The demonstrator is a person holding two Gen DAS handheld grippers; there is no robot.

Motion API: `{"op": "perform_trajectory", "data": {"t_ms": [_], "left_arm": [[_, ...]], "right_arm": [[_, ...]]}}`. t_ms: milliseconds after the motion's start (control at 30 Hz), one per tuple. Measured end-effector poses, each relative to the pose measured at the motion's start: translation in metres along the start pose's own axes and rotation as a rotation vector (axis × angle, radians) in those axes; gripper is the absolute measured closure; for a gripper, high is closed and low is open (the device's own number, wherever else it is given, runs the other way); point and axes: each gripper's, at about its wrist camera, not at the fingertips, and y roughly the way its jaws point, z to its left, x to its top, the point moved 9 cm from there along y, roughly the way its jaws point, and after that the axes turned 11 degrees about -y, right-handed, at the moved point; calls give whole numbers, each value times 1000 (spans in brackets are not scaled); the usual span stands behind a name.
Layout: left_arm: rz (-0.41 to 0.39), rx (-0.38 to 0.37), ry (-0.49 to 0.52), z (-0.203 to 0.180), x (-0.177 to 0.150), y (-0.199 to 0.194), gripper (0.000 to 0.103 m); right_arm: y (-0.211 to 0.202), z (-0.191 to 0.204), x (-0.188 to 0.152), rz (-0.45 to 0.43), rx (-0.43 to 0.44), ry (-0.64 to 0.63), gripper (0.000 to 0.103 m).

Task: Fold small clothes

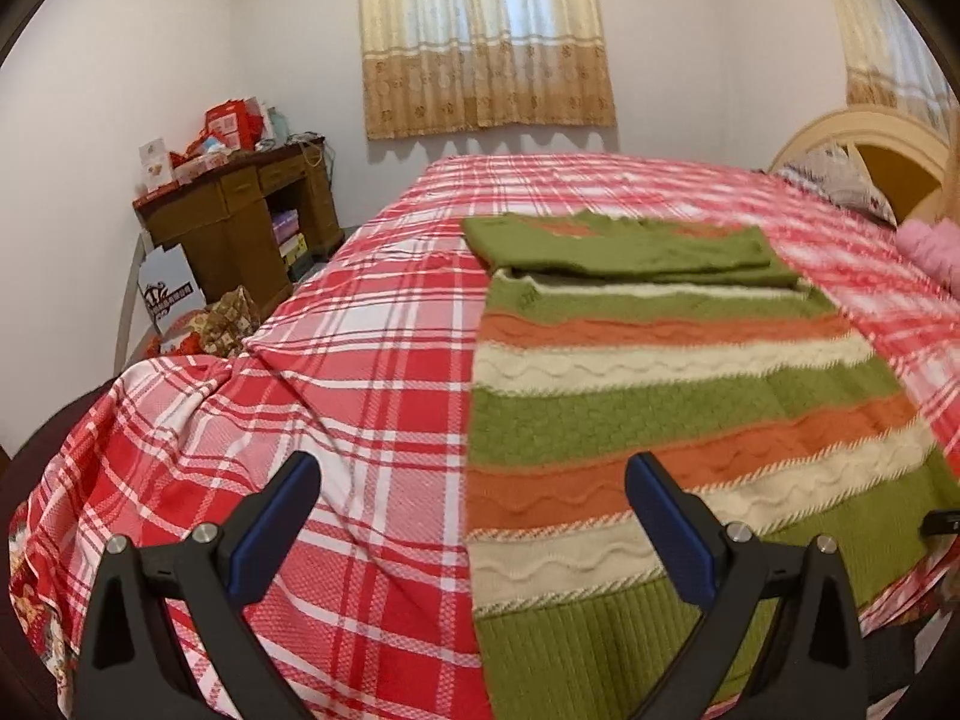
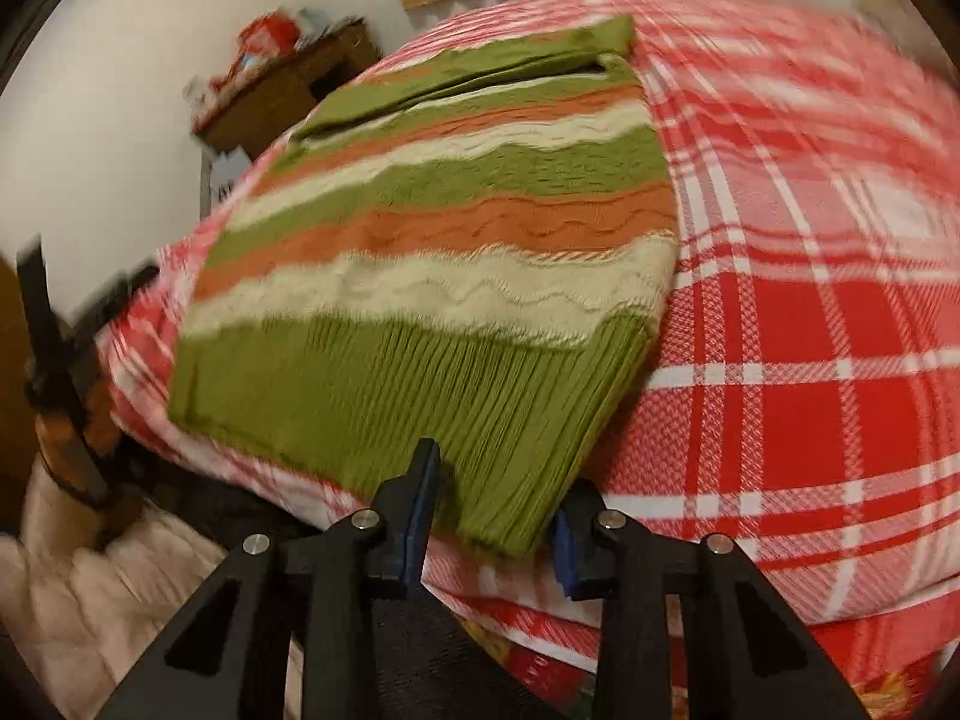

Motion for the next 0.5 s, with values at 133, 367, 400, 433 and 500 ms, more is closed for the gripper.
{"op": "perform_trajectory", "data": {"t_ms": [133,367,400,433,500], "left_arm": [[-8,-3,-37,12,5,-3,0],[-54,-2,-106,38,29,-10,0],[-55,2,-119,43,32,-10,0],[-52,9,-132,48,35,-8,0],[-52,21,-148,56,41,-7,0]], "right_arm": [[0,-9,-1,19,70,86,96],[-20,24,47,-27,267,67,97],[-27,28,67,-69,296,63,97],[-31,28,78,-93,313,66,97],[-38,28,111,-158,355,80,97]]}}
